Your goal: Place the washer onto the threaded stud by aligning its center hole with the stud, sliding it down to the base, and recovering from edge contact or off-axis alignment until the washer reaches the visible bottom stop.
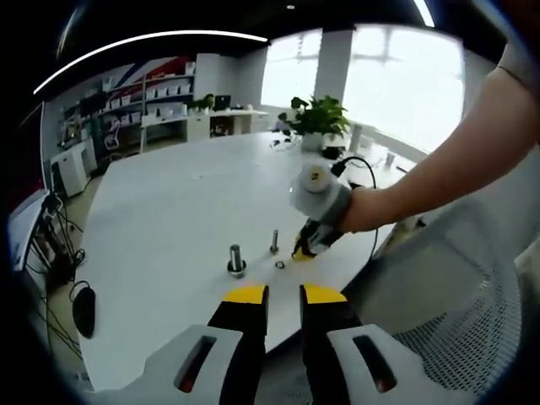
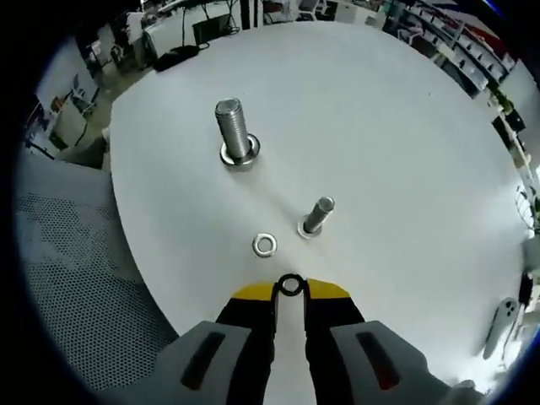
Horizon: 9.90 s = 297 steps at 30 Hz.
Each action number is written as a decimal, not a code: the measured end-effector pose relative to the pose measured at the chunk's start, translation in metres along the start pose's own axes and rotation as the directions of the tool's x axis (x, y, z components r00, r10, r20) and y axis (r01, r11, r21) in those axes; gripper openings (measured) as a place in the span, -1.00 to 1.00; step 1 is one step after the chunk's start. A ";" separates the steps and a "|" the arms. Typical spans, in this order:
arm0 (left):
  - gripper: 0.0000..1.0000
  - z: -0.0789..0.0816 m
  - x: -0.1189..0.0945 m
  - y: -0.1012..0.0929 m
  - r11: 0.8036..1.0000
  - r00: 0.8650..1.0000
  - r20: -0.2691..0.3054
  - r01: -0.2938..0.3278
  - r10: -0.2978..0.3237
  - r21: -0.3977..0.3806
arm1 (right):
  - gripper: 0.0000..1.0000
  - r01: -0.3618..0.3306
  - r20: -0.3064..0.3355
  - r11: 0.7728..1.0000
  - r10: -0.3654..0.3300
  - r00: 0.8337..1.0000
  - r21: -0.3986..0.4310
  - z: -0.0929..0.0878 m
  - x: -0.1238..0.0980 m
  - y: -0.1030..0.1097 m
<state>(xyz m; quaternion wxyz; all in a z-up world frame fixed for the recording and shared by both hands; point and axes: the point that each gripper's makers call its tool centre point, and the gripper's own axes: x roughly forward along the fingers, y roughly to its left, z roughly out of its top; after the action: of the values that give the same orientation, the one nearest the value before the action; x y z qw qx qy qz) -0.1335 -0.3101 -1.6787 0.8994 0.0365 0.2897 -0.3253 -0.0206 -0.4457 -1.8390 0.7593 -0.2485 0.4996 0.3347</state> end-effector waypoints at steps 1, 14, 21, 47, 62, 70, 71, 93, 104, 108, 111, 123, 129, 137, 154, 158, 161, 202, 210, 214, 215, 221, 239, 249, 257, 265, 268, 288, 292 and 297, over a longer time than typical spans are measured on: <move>-0.76 0.000 0.000 0.000 1.000 1.000 0.002 0.000 0.000 0.000 | -0.73 0.005 0.008 1.000 -0.005 1.000 -0.003 0.003 -0.003 -0.003; -0.71 -0.004 0.000 -0.001 1.000 1.000 -0.016 -0.001 0.001 0.002 | -0.73 0.061 0.101 0.994 -0.053 0.993 -0.086 0.037 -0.032 -0.016; -0.71 -0.003 -0.001 0.000 1.000 1.000 -0.010 -0.006 0.006 0.002 | -0.73 0.088 0.151 0.984 -0.064 0.986 -0.156 0.051 -0.039 -0.013; -0.69 -0.005 -0.001 -0.001 1.000 1.000 -0.013 -0.003 0.003 0.000 | -0.72 0.085 0.110 0.975 -0.063 0.992 -0.206 0.057 -0.021 -0.009; -0.69 -0.006 -0.001 -0.001 1.000 1.000 -0.019 -0.002 0.002 0.000 | -0.72 0.039 0.031 0.964 -0.032 0.999 -0.262 0.048 -0.002 -0.003; -0.67 -0.010 0.001 -0.001 1.000 0.999 -0.047 0.001 -0.001 -0.004 | -0.72 0.005 -0.020 0.962 -0.011 1.000 -0.275 0.043 0.008 -0.006; -0.67 -0.011 0.001 -0.001 1.000 0.999 -0.048 0.001 -0.001 -0.005 | -0.72 -0.001 -0.026 0.961 -0.006 1.000 -0.275 0.043 0.009 -0.006; -0.67 -0.010 0.001 -0.001 1.000 0.999 -0.046 0.006 -0.006 -0.002 | -0.69 -0.042 -0.077 0.979 0.027 0.997 -0.200 0.035 0.020 -0.008; -0.67 -0.010 0.001 -0.004 1.000 0.999 -0.046 0.019 -0.019 0.000 | -0.58 -0.020 -0.069 0.993 0.012 0.998 -0.118 0.026 0.015 -0.011; -0.65 -0.011 0.002 -0.004 1.000 0.998 -0.052 0.021 -0.022 -0.015 | -0.55 -0.012 -0.067 0.996 0.006 0.998 -0.091 0.018 0.008 -0.007; -0.64 -0.010 0.002 -0.004 1.000 0.998 -0.051 0.021 -0.022 -0.017 | -0.54 -0.010 -0.053 0.999 0.008 0.999 -0.039 0.012 0.004 -0.005; -0.61 -0.012 0.004 -0.006 0.999 0.997 -0.062 0.034 -0.036 -0.032 | -0.52 -0.018 -0.051 1.000 0.017 0.999 -0.010 -0.007 -0.005 0.014; -0.61 -0.013 0.003 -0.005 0.999 0.998 -0.060 0.027 -0.029 -0.034 | -0.49 -0.018 -0.083 0.999 0.015 0.996 -0.039 -0.012 -0.003 0.021; -0.61 -0.013 0.002 -0.004 0.999 0.998 -0.059 0.022 -0.024 -0.031 | -0.47 -0.019 -0.084 0.999 0.015 0.996 -0.044 -0.011 0.000 0.022; -0.64 -0.012 0.003 -0.005 0.999 0.998 -0.057 0.029 -0.030 -0.019 | -0.44 -0.052 0.003 0.987 0.052 0.999 0.152 0.001 0.006 0.025; -0.64 -0.012 0.003 -0.005 0.999 0.998 -0.061 0.027 -0.028 -0.019 | -0.44 -0.052 0.010 0.984 0.051 0.999 0.169 0.004 0.009 0.024; -0.65 -0.013 0.003 -0.005 0.999 0.998 -0.063 0.026 -0.027 -0.020 | -0.45 -0.042 0.000 0.993 0.042 0.999 0.107 0.007 0.009 0.026; -0.69 -0.013 0.004 -0.004 0.999 0.997 -0.066 0.024 -0.026 -0.028 | -0.68 -0.130 -0.217 0.956 0.073 0.973 -0.264 0.018 0.024 0.025; -0.69 -0.013 0.005 -0.004 0.999 0.997 -0.067 0.024 -0.025 -0.027 | -0.68 -0.166 -0.352 0.905 0.020 0.936 -0.391 0.017 0.025 0.031; -0.69 -0.012 0.005 -0.003 0.999 0.998 -0.065 0.021 -0.023 -0.029 | -0.68 -0.177 -0.379 0.890 0.004 0.925 -0.421 0.017 0.024 0.033; -0.69 -0.012 0.005 -0.003 0.999 0.998 -0.064 0.021 -0.023 -0.029 | -0.68 -0.176 -0.383 0.889 0.000 0.924 -0.422 0.018 0.024 0.033; -0.69 -0.012 0.005 -0.002 0.999 0.998 -0.064 0.020 -0.022 -0.030 | -0.69 -0.169 -0.374 0.896 0.004 0.927 -0.410 0.017 0.027 0.026; -0.69 -0.012 0.005 -0.002 0.999 0.998 -0.065 0.016 -0.018 -0.029 | -0.67 -0.152 -0.230 0.923 0.072 0.970 -0.353 0.018 0.021 0.032; -0.70 -0.014 0.005 -0.003 0.999 0.997 -0.076 0.019 -0.022 -0.028 | -0.65 -0.151 -0.170 0.943 0.104 0.980 -0.295 0.020 0.026 0.029; -0.70 -0.016 0.005 -0.003 0.999 0.996 -0.088 0.019 -0.021 -0.027 | -0.93 -0.135 -0.237 0.902 0.038 0.971 -0.410 0.023 0.030 0.026; -0.70 -0.016 0.005 -0.002 0.999 0.996 -0.091 0.015 -0.017 -0.030 | -0.78 -0.156 -0.219 0.900 0.070 0.973 -0.407 0.019 0.025 0.031; -0.70 -0.016 0.005 -0.002 0.999 0.996 -0.090 0.014 -0.017 -0.030 | -0.75 -0.144 -0.196 0.909 0.071 0.978 -0.390 0.010 0.022 0.037; -0.71 -0.026 0.007 -0.010 0.999 0.988 -0.144 0.050 -0.051 -0.014 | -0.76 -0.045 0.039 0.977 0.055 0.998 -0.208 -0.009 0.009 0.050; -0.71 -0.027 0.008 -0.010 0.999 0.987 -0.154 0.053 -0.054 -0.013 | -0.79 -0.027 0.077 0.981 0.043 0.996 -0.192 -0.010 0.008 0.052; -0.71 -0.031 0.008 -0.011 0.998 0.983 -0.173 0.057 -0.059 -0.015 | -0.78 -0.027 0.090 0.984 0.043 0.995 -0.174 -0.011 0.009 0.054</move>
<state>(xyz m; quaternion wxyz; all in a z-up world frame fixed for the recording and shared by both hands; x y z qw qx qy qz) -0.1505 -0.3158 -1.7071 0.8611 0.0518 0.3693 -0.3455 -0.0660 -0.4160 -1.8541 0.7515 -0.2886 0.4372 0.4011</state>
